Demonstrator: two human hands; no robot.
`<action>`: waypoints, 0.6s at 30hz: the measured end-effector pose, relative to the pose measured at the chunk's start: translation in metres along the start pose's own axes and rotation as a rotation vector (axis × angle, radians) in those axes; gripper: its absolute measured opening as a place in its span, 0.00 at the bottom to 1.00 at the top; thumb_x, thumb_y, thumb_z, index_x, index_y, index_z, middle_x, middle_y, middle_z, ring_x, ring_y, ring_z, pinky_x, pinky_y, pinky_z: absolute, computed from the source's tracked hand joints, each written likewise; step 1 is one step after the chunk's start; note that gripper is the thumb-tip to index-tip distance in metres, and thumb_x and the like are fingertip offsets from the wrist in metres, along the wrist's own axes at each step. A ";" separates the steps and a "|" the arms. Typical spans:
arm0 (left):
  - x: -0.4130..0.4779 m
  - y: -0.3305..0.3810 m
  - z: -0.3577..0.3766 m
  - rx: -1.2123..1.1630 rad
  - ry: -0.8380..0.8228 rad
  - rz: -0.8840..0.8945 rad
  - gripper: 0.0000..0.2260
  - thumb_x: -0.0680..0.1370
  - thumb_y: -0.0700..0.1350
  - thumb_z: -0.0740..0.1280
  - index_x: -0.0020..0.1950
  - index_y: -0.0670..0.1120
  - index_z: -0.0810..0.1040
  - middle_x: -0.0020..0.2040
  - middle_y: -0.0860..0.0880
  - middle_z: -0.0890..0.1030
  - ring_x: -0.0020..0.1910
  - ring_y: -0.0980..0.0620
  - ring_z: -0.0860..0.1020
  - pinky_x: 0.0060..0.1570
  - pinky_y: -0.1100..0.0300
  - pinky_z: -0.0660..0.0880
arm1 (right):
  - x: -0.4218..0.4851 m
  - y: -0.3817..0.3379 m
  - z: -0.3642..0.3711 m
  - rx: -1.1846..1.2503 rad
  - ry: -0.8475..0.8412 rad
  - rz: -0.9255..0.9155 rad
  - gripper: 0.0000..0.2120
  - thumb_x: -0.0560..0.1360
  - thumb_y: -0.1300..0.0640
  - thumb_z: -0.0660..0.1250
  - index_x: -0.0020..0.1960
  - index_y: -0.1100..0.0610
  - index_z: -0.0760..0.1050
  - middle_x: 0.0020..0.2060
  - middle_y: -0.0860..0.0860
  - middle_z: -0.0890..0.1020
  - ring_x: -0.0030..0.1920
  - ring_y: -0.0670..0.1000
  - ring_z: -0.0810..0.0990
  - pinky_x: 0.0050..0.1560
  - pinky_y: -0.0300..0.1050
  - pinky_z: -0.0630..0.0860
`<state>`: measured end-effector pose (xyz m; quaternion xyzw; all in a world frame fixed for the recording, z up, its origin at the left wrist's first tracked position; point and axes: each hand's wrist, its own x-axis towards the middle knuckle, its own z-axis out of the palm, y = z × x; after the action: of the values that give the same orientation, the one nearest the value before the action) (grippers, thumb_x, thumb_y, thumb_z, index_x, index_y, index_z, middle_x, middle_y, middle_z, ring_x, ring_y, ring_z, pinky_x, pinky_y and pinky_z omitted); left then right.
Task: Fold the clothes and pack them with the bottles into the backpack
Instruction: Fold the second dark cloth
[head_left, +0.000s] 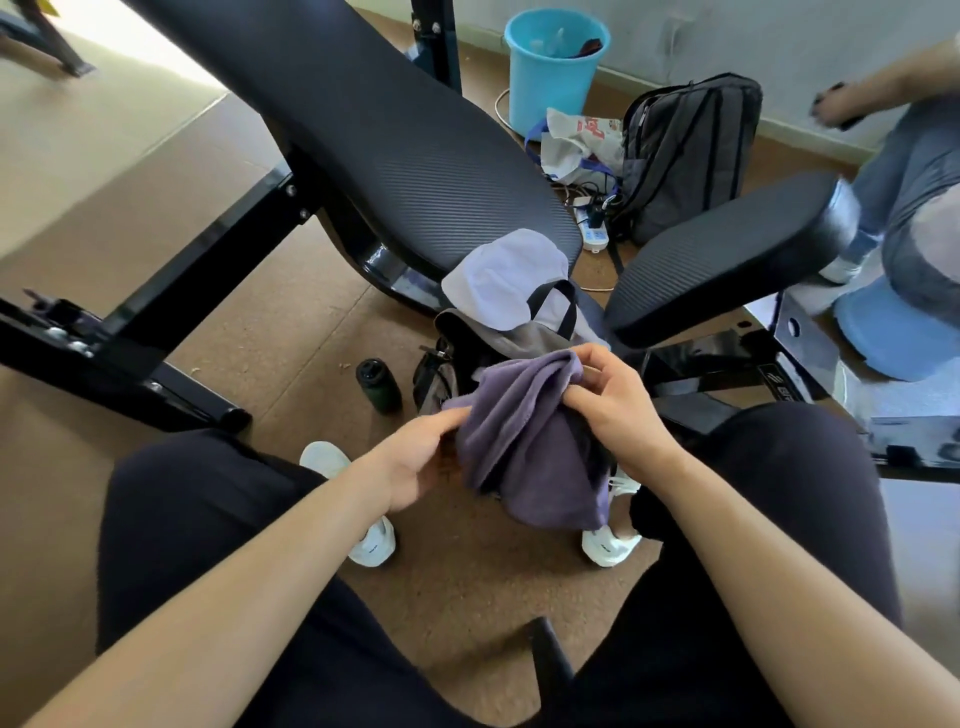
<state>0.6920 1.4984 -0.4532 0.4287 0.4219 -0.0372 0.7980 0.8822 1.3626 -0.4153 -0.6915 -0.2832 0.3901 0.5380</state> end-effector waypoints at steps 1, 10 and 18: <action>0.000 0.001 -0.003 -0.048 0.033 0.012 0.11 0.82 0.56 0.66 0.62 0.59 0.84 0.60 0.51 0.85 0.59 0.50 0.82 0.62 0.52 0.77 | 0.000 0.002 0.000 -0.040 0.024 0.016 0.10 0.78 0.70 0.64 0.52 0.59 0.80 0.44 0.53 0.86 0.47 0.47 0.83 0.50 0.42 0.79; -0.030 0.004 0.006 0.013 -0.006 0.309 0.37 0.74 0.45 0.75 0.77 0.59 0.60 0.65 0.47 0.81 0.59 0.49 0.83 0.59 0.51 0.78 | -0.015 0.001 0.010 0.144 0.003 0.454 0.15 0.78 0.67 0.56 0.48 0.63 0.82 0.41 0.60 0.86 0.44 0.56 0.84 0.50 0.50 0.80; -0.018 -0.014 0.011 0.416 0.251 0.515 0.07 0.82 0.40 0.68 0.55 0.49 0.84 0.49 0.47 0.85 0.50 0.52 0.81 0.47 0.64 0.76 | -0.037 0.019 0.015 0.241 -0.115 0.499 0.13 0.79 0.64 0.59 0.53 0.66 0.82 0.46 0.62 0.86 0.46 0.58 0.82 0.55 0.53 0.79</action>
<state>0.6814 1.4768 -0.4463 0.6758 0.3780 0.1332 0.6186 0.8489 1.3354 -0.4265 -0.6477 -0.0858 0.5798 0.4867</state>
